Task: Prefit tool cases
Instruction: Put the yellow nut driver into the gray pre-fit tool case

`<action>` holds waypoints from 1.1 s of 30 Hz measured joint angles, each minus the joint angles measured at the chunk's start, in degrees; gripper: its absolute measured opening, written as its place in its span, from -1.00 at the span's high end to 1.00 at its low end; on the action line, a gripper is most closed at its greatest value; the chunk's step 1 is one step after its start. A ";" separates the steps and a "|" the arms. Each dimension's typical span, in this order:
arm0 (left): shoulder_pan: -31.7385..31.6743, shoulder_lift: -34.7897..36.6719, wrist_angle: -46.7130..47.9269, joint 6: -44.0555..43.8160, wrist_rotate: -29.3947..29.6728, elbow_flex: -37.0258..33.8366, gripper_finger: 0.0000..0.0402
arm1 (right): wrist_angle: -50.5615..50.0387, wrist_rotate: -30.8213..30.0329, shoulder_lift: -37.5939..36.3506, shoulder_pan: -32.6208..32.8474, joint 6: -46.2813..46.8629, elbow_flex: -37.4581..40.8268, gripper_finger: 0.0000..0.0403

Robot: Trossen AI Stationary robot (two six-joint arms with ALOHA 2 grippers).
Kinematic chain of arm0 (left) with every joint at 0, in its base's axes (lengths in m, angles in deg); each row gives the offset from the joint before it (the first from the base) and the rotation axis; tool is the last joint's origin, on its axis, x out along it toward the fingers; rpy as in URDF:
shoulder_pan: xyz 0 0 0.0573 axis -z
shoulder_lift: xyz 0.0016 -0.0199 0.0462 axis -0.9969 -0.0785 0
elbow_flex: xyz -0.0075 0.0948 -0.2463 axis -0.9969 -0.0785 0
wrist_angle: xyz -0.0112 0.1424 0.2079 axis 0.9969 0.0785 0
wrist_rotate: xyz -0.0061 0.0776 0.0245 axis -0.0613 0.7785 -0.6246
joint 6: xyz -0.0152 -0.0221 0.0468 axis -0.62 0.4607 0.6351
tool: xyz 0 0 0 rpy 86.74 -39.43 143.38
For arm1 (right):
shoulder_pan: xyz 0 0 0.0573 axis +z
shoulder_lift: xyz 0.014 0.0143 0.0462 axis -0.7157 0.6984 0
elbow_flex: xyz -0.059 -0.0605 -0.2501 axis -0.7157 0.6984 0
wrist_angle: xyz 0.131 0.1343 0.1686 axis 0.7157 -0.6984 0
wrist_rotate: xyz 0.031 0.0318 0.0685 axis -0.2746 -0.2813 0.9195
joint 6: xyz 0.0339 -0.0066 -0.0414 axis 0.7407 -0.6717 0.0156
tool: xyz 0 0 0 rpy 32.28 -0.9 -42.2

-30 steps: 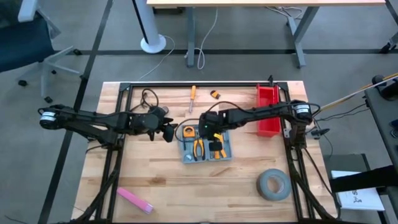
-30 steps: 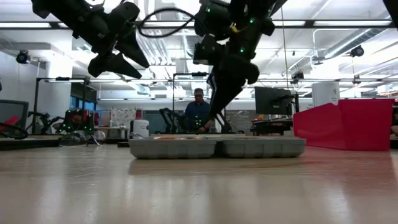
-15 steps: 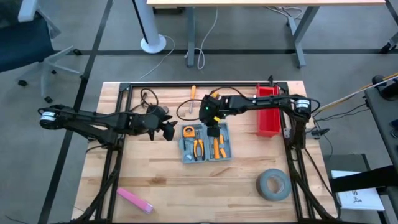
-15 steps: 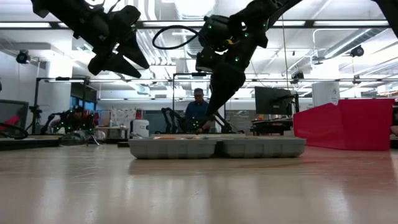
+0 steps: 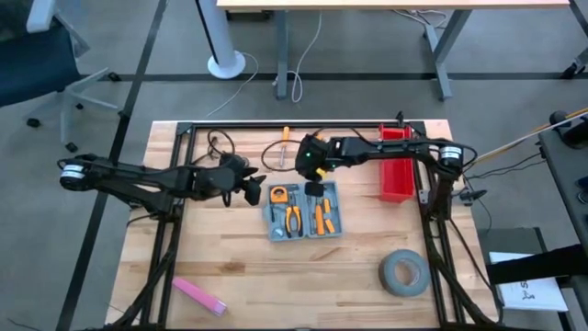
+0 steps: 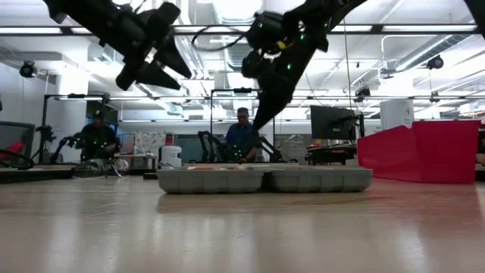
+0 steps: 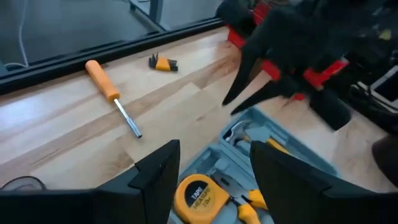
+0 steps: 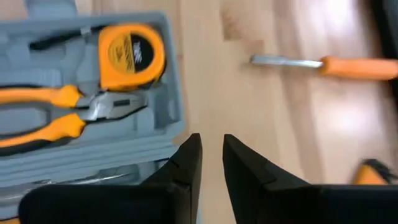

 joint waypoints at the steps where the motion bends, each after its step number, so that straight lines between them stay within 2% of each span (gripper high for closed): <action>1: -0.18 -0.89 -0.76 -0.02 0.06 0.00 -0.01 | 0.06 0.00 -0.84 -0.15 0.10 0.00 0.78; 9: -3.75 -8.88 -5.81 -0.77 0.20 -0.02 -0.01 | -0.05 0.07 -8.38 -0.51 0.74 0.09 0.79; 18: -11.21 -17.18 -16.21 -0.04 -10.00 0.15 -0.01 | -3.27 0.15 -13.68 0.81 4.80 1.02 0.73; 24: -14.94 -21.89 -15.63 3.62 -16.34 4.42 -0.01 | -3.30 0.11 -16.14 2.54 5.81 2.93 0.76; 27: -15.98 -24.60 -13.33 6.93 -17.71 8.18 -0.01 | -2.83 0.06 -17.81 3.26 6.74 3.96 0.80; 33: -17.40 -30.13 -1.02 12.22 -17.74 17.21 -0.01 | -2.66 0.00 -21.25 4.74 8.91 5.21 0.84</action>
